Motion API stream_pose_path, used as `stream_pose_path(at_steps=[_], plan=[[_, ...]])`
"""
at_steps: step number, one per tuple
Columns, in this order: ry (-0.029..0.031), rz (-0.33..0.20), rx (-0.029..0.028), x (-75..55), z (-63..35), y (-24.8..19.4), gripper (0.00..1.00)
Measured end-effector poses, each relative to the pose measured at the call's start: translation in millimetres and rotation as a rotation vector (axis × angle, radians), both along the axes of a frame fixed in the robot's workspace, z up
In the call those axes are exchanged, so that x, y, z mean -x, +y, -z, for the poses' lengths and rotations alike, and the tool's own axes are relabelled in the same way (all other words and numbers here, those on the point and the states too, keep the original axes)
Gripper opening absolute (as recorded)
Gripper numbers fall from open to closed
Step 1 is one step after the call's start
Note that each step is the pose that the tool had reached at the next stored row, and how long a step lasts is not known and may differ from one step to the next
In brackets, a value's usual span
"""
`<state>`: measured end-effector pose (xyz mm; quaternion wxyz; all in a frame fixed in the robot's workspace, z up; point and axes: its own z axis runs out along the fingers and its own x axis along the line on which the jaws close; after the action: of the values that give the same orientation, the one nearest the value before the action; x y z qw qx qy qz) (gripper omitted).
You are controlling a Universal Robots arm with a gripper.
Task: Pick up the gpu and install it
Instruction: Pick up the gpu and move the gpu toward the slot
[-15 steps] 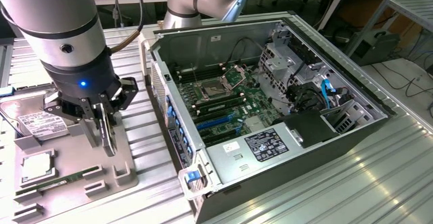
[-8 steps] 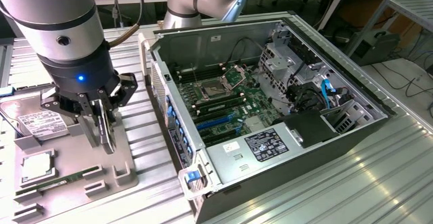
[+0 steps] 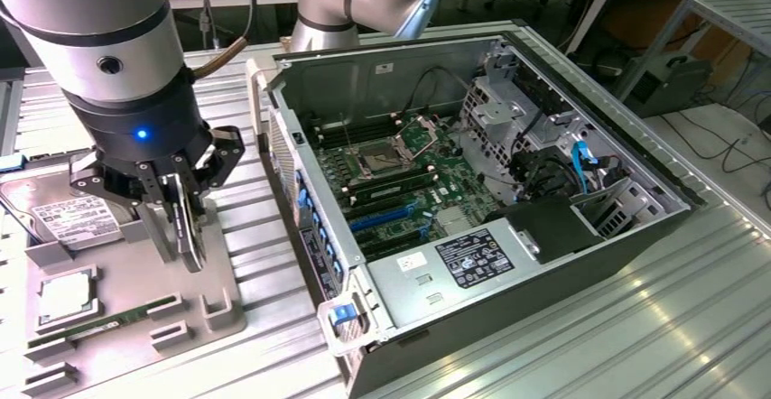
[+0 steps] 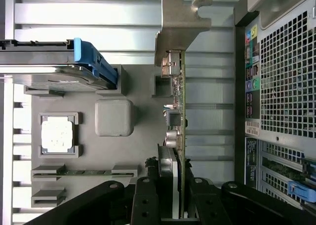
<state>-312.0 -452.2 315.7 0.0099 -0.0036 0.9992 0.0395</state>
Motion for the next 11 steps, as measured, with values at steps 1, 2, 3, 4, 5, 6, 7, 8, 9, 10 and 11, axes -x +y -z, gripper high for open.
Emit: stream_pose_path(at_steps=[1,2,3,4,5,6,7,8,9,10,11], plan=[[0.0000,0.000,0.0000,0.0,-0.7,0.0,0.28],[0.0001,0.000,0.0001,0.0,-1.4,0.0,0.28],[0.0000,0.000,0.0000,0.0,-2.1,0.0,0.28],[0.0000,0.000,0.0000,0.0,-2.7,0.0,0.28],[0.0001,0.000,0.0000,0.0,-3.4,0.0,0.28],[0.0001,0.000,0.0000,0.0,-4.0,0.0,0.28],[0.0000,0.000,0.0000,0.0,-4.6,0.0,0.28],[-0.0001,0.000,-0.0001,0.0,-5.2,0.0,0.28],[0.0000,0.000,0.0001,0.0,-5.9,0.0,0.28],[0.0000,0.000,0.0000,0.0,-6.5,0.0,0.28],[-0.0002,0.000,-0.0001,0.0,-6.9,0.0,0.28]])
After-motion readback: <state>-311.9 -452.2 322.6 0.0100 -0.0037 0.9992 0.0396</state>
